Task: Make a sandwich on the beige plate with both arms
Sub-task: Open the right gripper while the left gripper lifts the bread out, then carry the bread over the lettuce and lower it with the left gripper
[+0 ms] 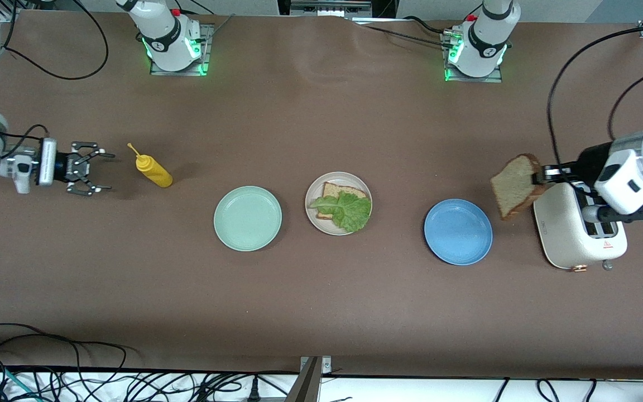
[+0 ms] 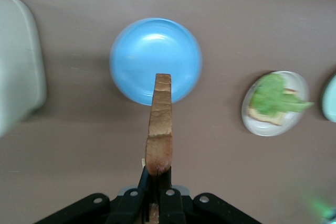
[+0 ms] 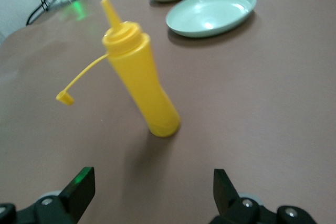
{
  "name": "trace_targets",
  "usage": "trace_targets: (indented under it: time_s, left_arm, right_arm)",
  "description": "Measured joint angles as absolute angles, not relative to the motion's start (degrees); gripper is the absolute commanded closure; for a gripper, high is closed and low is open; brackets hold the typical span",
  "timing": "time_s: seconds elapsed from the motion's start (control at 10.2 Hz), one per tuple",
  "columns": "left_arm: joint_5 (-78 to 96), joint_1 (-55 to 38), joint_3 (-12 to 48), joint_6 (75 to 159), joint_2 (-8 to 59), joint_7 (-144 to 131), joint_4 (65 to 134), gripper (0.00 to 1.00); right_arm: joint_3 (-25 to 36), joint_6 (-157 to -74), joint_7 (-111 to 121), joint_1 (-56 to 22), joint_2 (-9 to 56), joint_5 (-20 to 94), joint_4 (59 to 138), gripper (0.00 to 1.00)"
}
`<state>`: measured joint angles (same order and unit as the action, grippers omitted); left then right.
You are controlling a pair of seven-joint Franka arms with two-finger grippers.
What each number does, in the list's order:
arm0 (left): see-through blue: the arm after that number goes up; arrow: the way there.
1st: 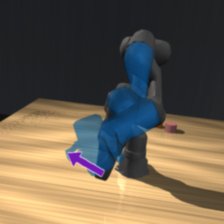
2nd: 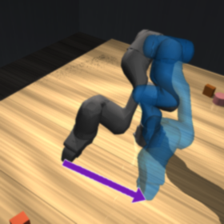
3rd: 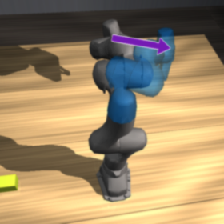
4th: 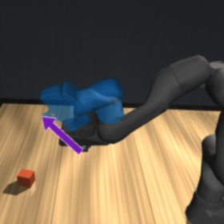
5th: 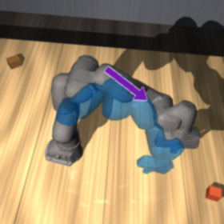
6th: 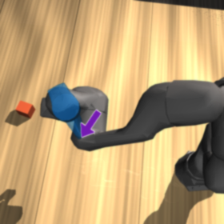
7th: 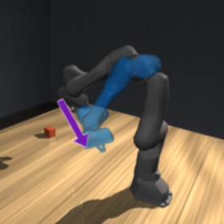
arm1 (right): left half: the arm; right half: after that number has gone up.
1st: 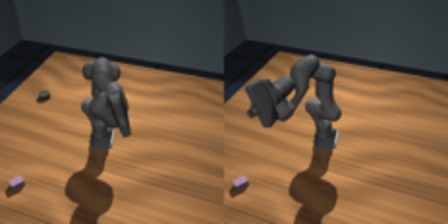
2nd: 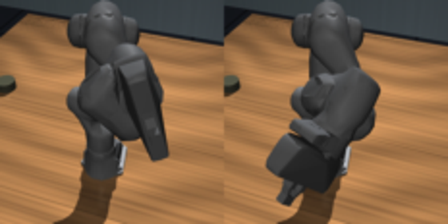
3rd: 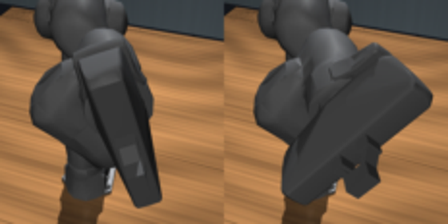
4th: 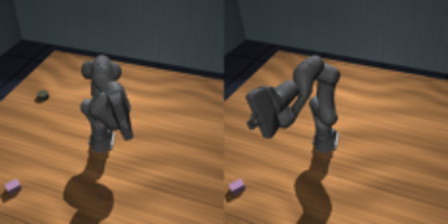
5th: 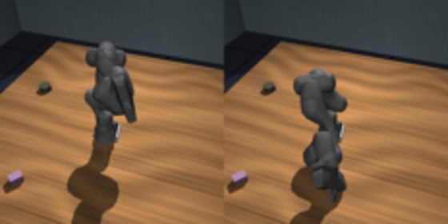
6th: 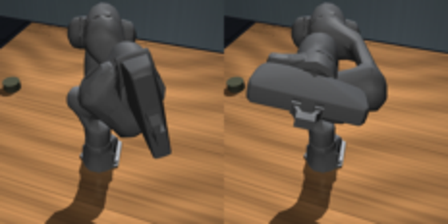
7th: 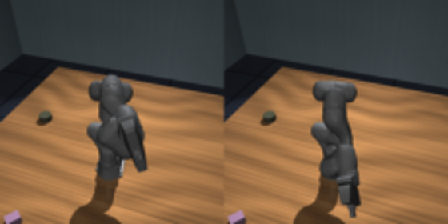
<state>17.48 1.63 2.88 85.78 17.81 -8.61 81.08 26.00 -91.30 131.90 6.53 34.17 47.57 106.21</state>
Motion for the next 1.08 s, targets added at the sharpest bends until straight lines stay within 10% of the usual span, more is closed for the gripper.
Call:
trace_targets:
  time_s: [1.08]
  left_arm:
    - [68.7,-14.8,2.94,107.15,27.13,-11.26,95.03,1.0]
  right_arm:
    - [3.97,-89.52,31.84,5.68,13.7,-0.26,89.93,0.0]
